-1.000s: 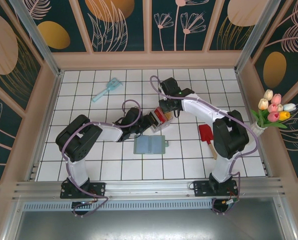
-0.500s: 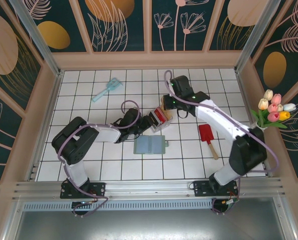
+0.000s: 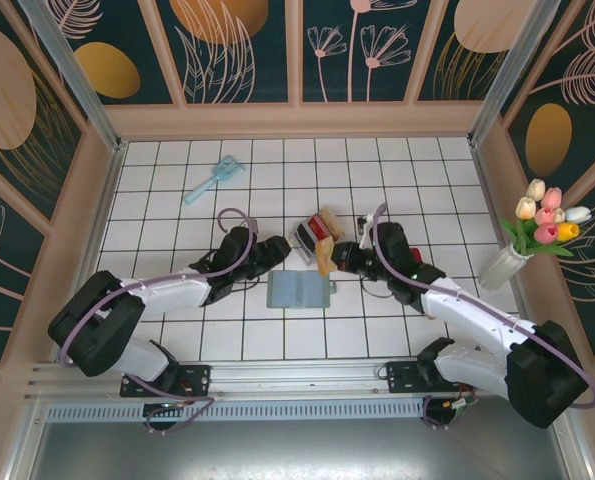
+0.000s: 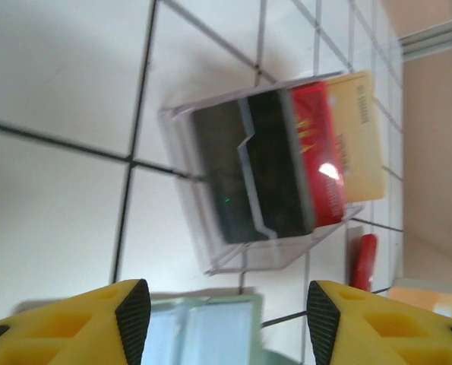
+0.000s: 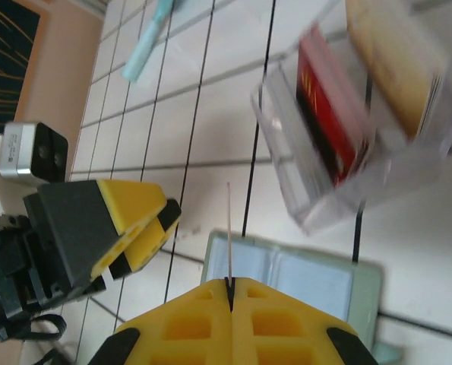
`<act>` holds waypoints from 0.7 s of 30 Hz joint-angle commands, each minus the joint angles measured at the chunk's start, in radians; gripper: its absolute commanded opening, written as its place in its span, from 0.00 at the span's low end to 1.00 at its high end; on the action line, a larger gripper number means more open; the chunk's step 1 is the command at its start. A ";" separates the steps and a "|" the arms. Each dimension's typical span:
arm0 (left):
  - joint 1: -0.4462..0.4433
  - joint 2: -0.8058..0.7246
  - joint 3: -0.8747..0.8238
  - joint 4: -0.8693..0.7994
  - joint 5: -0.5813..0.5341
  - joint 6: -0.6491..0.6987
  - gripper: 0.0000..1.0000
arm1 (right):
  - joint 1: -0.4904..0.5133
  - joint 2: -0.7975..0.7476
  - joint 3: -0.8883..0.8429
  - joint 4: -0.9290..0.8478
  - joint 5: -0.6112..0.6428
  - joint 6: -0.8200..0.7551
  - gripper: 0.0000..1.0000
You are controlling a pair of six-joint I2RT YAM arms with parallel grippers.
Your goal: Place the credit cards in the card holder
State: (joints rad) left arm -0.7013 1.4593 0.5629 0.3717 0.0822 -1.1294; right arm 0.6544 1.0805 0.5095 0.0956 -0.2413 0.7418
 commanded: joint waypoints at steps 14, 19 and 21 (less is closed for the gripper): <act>-0.007 -0.014 -0.138 -0.035 0.107 0.054 0.55 | 0.240 0.105 -0.196 0.382 0.220 0.346 0.00; -0.006 -0.008 -0.136 -0.055 0.089 0.071 0.54 | 0.238 0.201 -0.163 0.409 0.194 0.332 0.00; -0.007 -0.003 -0.136 -0.054 0.098 0.071 0.53 | 0.237 0.233 -0.162 0.429 0.184 0.336 0.00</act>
State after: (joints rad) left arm -0.7029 1.4425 0.4282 0.3367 0.1745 -1.0843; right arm 0.8883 1.2827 0.3256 0.4541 -0.0685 1.0588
